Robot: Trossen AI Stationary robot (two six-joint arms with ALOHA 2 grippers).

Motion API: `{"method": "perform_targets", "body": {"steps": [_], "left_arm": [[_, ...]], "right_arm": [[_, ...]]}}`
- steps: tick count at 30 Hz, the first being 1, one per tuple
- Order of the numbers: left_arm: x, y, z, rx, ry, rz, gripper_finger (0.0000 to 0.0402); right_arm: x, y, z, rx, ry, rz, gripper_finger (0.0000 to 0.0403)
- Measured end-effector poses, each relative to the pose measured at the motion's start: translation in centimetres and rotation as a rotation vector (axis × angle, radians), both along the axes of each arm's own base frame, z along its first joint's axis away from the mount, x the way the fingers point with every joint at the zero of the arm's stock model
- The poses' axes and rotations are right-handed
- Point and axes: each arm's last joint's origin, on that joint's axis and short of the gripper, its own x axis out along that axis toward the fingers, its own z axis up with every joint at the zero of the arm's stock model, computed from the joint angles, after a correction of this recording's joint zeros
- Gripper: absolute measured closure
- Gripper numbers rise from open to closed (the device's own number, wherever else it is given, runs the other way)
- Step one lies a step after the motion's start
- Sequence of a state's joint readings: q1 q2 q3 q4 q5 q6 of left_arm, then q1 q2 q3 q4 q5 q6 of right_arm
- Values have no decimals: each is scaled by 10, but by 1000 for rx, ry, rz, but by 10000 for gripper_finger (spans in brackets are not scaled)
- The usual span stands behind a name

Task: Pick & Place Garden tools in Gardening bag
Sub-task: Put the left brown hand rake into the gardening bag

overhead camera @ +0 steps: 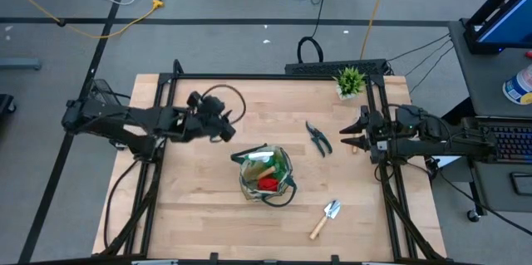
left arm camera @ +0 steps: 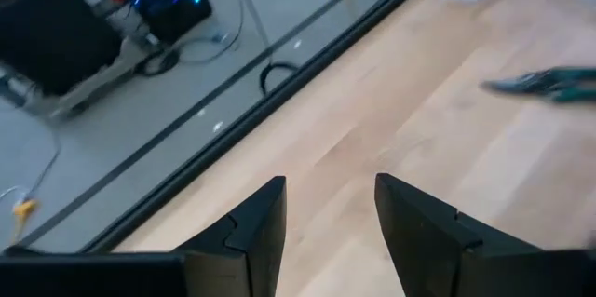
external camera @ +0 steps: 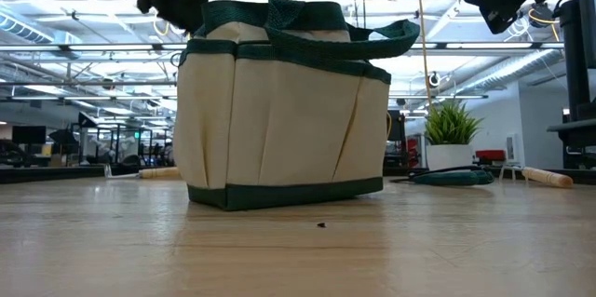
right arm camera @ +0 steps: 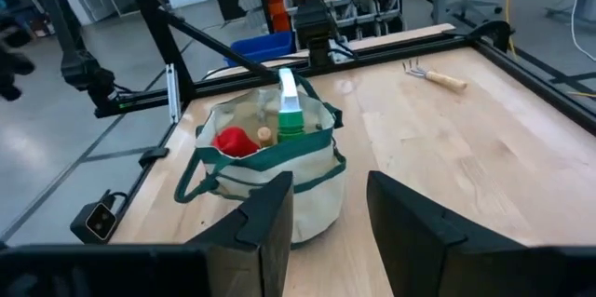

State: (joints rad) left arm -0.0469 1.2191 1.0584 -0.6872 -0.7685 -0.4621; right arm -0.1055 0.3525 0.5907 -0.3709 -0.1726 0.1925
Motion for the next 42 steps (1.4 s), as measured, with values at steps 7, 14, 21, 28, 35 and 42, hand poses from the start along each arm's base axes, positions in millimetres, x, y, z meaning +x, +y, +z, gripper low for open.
{"method": "perform_targets", "body": {"steps": [7, 14, 21, 28, 35, 42], "left_arm": [[-8, 47, -2, -70, 101, 11, 229], [-24, 91, -5, -194, 114, 67, 229], [-41, 116, -14, -276, 138, 138, 229], [-53, 131, -46, -370, 125, 150, 229], [-70, 141, -71, -446, 129, 189, 229], [-88, 165, -75, -456, 110, 281, 229]], "right_arm": [[0, 0, 0, -54, -3, 22, 273], [0, 0, 0, -78, -5, 28, 273], [0, 0, 0, -46, -2, 22, 273], [6, 1, -8, -57, -76, 54, 273], [13, 2, -46, 35, -169, 115, 273], [9, 2, -60, 58, -246, 114, 273]]}}
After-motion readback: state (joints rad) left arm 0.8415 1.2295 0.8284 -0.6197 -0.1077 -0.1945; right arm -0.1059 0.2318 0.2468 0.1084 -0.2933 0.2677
